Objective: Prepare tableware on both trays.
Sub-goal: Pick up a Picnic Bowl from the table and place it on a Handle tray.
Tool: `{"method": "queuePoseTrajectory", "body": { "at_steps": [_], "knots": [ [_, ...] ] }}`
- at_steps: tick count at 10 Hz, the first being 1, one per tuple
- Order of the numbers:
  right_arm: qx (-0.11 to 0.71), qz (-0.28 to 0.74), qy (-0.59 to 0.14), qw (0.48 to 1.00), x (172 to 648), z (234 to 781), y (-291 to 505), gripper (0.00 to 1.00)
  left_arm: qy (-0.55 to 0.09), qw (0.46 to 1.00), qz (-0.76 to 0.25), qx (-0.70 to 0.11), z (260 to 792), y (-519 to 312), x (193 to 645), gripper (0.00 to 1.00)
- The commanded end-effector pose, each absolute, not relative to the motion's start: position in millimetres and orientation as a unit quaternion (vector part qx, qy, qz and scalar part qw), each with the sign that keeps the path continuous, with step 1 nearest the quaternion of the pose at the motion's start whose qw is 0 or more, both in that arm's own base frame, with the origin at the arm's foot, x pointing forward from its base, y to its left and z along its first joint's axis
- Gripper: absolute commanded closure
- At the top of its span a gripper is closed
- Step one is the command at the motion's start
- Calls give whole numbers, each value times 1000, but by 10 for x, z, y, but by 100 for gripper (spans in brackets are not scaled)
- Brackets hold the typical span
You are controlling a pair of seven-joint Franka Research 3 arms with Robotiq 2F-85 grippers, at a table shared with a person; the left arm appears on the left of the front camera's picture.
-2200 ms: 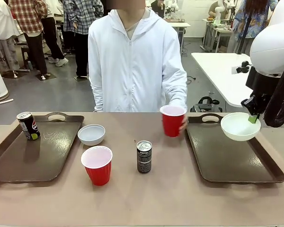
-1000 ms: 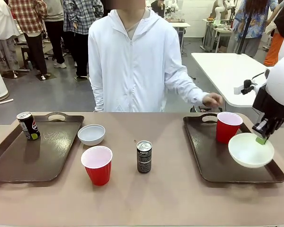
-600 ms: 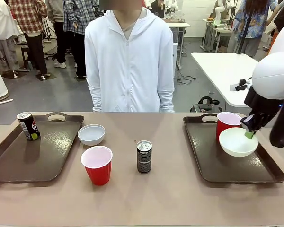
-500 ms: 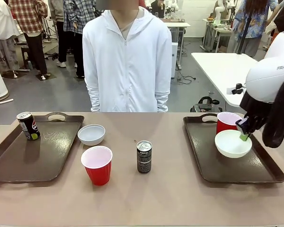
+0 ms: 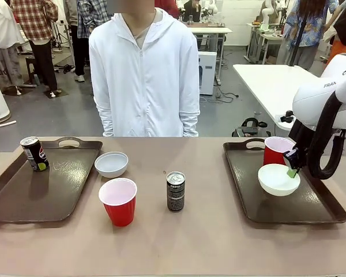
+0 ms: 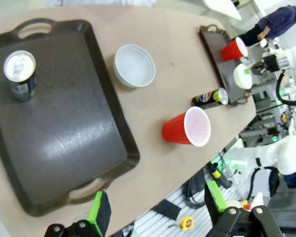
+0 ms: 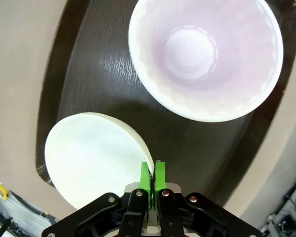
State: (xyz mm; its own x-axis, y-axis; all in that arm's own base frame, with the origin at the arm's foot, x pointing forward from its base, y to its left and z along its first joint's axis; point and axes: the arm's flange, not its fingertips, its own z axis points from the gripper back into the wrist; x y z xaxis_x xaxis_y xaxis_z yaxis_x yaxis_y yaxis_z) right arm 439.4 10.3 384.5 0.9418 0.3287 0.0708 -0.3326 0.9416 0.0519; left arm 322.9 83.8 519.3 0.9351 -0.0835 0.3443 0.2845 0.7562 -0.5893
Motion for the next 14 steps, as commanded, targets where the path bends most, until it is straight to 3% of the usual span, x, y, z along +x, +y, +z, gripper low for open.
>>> {"method": "queuePoseTrajectory", "body": {
  "at_steps": [1, 3, 4, 5, 6, 7, 8, 9, 10, 11, 12, 13, 14],
  "knots": [
    [56, 167, -21, 984, 4533, 3748, 19, 96, -156, 921, -104, -343, 5193, 835, 3234, 0],
    [57, 160, -10, 985, 4576, 3660, -4, 96, -156, 921, -104, -343, 5193, 835, 3234, 0],
    [52, 162, 0, 985, 4561, 3673, 0, 76, -156, 921, -104, -343, 5193, 835, 3234, 0],
    [51, 162, 1, 985, 4547, 3684, 3, 76, -156, 921, -104, -343, 5193, 835, 3234, 0],
    [51, 160, 4, 986, 4545, 3699, 12, 56, -156, 921, -104, -343, 5193, 835, 3234, 0],
    [51, 161, 5, 986, 4543, 3699, 8, 73, -156, 921, -104, -343, 5193, 835, 3234, 0],
    [52, 161, 7, 985, 4542, 3694, 6, 37, -156, 921, -104, -343, 5193, 835, 3234, 0],
    [52, 161, 5, 986, 4525, 3717, 9, 53, -156, 921, -104, -343, 5193, 835, 3234, 0],
    [46, 160, 1, 986, 4494, 3778, 20, 17, -156, 921, -104, -343, 5193, 835, 3234, 0],
    [38, 160, -3, 986, 4428, 3893, 45, 33, -156, 921, -104, -343, 5193, 835, 3234, 0],
    [26, 161, -13, 987, 4350, 4051, 95, 0, -156, 921, -104, -343, 5193, 835, 3234, 0],
    [13, 166, -19, 986, 4263, 4277, 163, 13, -156, 921, -104, -343, 5193, 835, 3234, 0],
    [3, 159, -35, 987, 4218, 4496, 200, 0, -156, 921, -104, -343, 5193, 835, 3234, 0]
  ]
}}
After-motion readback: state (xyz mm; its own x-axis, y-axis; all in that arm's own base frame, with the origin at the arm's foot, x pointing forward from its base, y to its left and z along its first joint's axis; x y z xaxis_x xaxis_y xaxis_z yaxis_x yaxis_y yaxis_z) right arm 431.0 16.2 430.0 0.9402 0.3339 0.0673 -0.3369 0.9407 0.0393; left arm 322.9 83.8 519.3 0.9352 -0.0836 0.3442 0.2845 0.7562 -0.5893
